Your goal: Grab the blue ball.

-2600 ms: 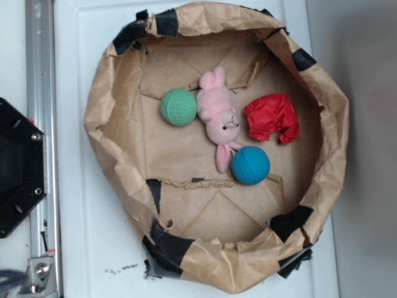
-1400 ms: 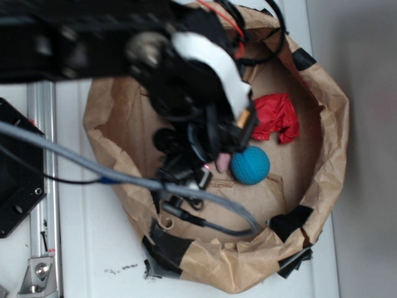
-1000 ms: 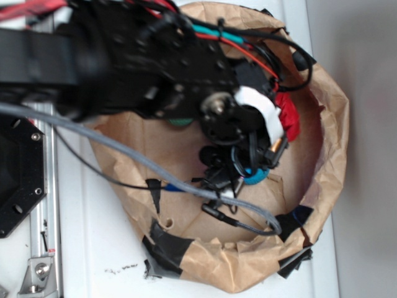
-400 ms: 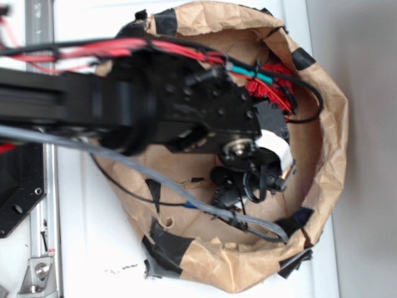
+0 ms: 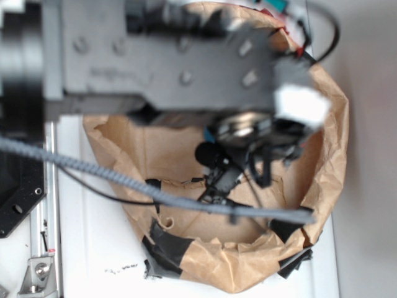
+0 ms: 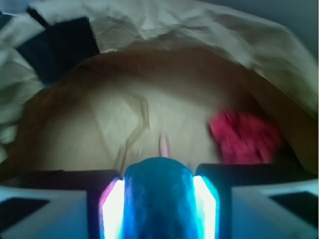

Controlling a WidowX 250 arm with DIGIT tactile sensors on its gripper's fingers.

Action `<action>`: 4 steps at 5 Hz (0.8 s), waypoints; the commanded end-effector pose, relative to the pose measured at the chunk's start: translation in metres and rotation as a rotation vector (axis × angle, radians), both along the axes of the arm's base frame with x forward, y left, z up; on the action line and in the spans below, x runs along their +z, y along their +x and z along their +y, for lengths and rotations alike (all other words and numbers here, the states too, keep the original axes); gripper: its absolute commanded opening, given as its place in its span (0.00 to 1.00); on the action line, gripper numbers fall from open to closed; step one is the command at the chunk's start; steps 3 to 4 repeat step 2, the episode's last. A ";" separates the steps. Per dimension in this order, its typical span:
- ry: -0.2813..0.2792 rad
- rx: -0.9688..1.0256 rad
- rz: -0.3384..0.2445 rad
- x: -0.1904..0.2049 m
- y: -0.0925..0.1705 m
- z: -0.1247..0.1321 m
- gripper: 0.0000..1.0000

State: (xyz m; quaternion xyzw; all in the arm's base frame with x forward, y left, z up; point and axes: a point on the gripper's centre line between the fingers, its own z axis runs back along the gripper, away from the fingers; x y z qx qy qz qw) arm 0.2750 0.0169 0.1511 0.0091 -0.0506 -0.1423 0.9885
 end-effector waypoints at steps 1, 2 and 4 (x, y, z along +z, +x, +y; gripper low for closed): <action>-0.024 0.495 -0.096 0.045 -0.017 0.002 0.00; -0.014 0.506 -0.077 0.041 -0.018 0.003 0.00; -0.014 0.506 -0.077 0.041 -0.018 0.003 0.00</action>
